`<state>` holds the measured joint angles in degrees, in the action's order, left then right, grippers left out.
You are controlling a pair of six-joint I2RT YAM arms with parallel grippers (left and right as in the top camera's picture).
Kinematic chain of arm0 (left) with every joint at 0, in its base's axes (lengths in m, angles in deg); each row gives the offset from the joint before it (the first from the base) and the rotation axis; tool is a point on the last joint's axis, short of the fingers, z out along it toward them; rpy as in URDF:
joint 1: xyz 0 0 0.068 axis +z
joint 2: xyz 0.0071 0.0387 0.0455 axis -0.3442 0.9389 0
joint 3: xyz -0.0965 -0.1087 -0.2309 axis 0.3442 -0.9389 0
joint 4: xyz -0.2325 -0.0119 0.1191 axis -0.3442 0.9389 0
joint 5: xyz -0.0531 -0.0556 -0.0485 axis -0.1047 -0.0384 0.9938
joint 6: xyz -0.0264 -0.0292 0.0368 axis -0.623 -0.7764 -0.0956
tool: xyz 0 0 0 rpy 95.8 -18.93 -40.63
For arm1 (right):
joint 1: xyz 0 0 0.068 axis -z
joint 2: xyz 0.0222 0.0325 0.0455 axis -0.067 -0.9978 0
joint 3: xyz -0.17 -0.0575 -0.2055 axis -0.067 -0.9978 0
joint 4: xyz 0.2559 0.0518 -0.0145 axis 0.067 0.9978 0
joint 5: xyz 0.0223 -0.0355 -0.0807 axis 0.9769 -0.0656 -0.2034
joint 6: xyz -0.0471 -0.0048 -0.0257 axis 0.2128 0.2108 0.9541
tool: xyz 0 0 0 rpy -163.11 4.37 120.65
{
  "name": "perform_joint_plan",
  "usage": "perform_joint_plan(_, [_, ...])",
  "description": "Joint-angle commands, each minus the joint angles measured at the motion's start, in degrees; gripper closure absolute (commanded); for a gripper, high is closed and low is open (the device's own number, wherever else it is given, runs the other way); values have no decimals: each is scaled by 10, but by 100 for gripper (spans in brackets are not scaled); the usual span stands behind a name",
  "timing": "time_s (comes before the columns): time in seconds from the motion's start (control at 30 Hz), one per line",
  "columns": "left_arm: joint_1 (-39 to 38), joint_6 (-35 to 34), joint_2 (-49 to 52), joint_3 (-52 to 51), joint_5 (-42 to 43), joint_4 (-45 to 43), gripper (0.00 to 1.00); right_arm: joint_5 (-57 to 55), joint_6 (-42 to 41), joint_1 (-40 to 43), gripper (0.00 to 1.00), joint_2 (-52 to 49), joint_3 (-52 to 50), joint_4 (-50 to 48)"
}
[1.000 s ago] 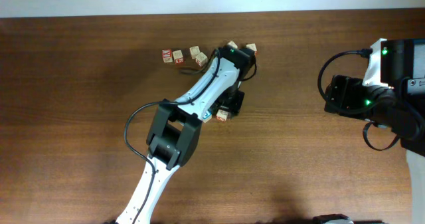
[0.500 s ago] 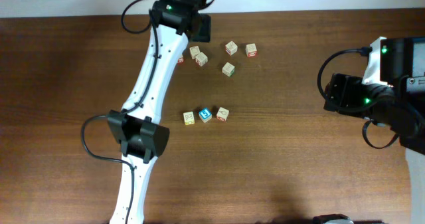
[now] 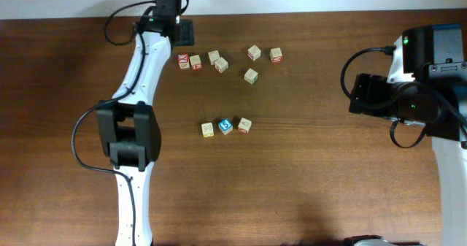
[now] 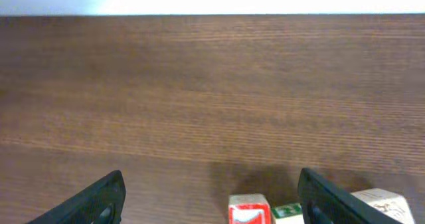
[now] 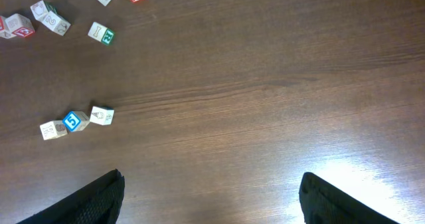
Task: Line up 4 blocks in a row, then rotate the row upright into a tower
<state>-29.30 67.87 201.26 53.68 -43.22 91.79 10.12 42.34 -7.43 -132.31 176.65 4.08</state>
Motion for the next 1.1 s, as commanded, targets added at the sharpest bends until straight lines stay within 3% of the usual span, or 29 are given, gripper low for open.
perform_joint_plan(0.0, [17, 35, 49, -5, 33, -6, 18, -8, -1, 2, 15, 0, 2, 4])
perform_joint_plan(0.1, [17, 86, 68, -5, 98, -13, 18, -8, -1, 2, 15, 0, 2, 4])
perform_joint_plan(0.23, [15, 88, 90, -5, 95, 5, 26, -7, -1, 2, 15, 0, 2, 4])
perform_joint_plan(0.3, [14, 88, 90, -5, 95, 9, 62, -7, -1, 2, 15, 0, 2, 4])
perform_joint_plan(0.47, [14, 86, 61, -5, 95, 45, 83, -7, -1, 2, 15, 0, 2, 2])
perform_joint_plan(0.53, [14, 78, 30, -5, 94, 80, 84, -7, -1, 2, 15, 0, 2, 2])
perform_joint_plan(0.63, [13, 9, -54, -5, 94, 166, 86, -3, -1, 2, 17, 1, 2, 3])
perform_joint_plan(0.73, [7, 2, -137, -5, 95, 255, 88, 0, -1, 2, 17, 18, 2, 4])
perform_joint_plan(0.87, [5, -5, -250, -5, 58, 348, 81, 9, -1, 2, 16, 83, 2, 5])
perform_joint_plan(1.07, [3, -64, -307, -6, 52, 533, 85, 14, -3, 2, 16, 145, -2, 86])
